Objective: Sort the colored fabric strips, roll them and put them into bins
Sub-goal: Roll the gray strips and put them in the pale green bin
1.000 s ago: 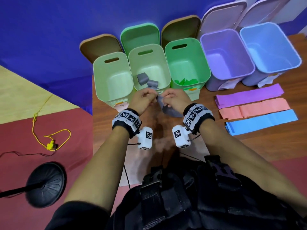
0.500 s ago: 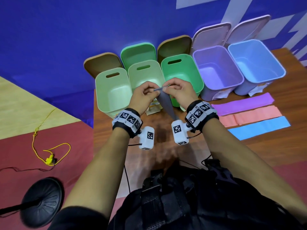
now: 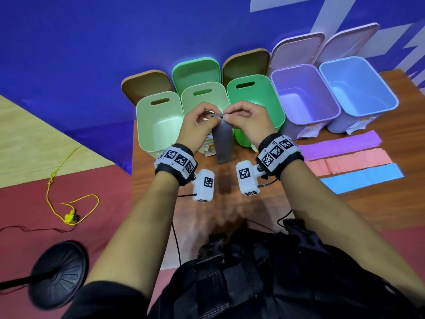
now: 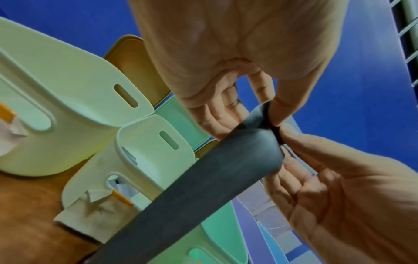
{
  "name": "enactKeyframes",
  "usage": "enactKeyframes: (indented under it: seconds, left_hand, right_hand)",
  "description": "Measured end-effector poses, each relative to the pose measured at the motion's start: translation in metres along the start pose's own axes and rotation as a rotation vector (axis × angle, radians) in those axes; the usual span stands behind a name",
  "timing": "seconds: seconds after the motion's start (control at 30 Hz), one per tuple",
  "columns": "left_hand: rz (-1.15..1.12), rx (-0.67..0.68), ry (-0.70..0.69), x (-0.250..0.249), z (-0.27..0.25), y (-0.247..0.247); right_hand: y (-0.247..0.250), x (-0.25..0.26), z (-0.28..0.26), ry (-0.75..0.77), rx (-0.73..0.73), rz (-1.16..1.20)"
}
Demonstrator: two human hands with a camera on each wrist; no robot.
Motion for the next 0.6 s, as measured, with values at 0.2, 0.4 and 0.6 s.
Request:
enactKeyframes:
  seconds: [0.2, 0.4, 0.6]
  left_hand:
    - [-0.1, 0.019, 0.029, -0.0002, -0.0033, -0.0029]
    - [-0.067, -0.039, 0.074, 0.0053, 0.0014, -0.0014]
    - [-0.023, -0.032, 0.035, 0.0003, 0.0029, -0.0008]
  right_hand:
    - [0.0016, 0.0006, 0.001, 0.031, -0.008, -0.004]
    - [0.0048, -0.0004, 0.0011, 0.019, -0.015, 0.02]
    - [0.0033, -0.007, -0.0014, -0.057, -0.003, 0.069]
Point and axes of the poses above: each hand's wrist, its own z-axis towards the middle knuckle, its own y-axis out of the back of the hand, x = y × z, the point moved 6 cm from there along z, towards the middle knuckle, and after that the axes turned 15 degrees about x, right-handed, at the moved point
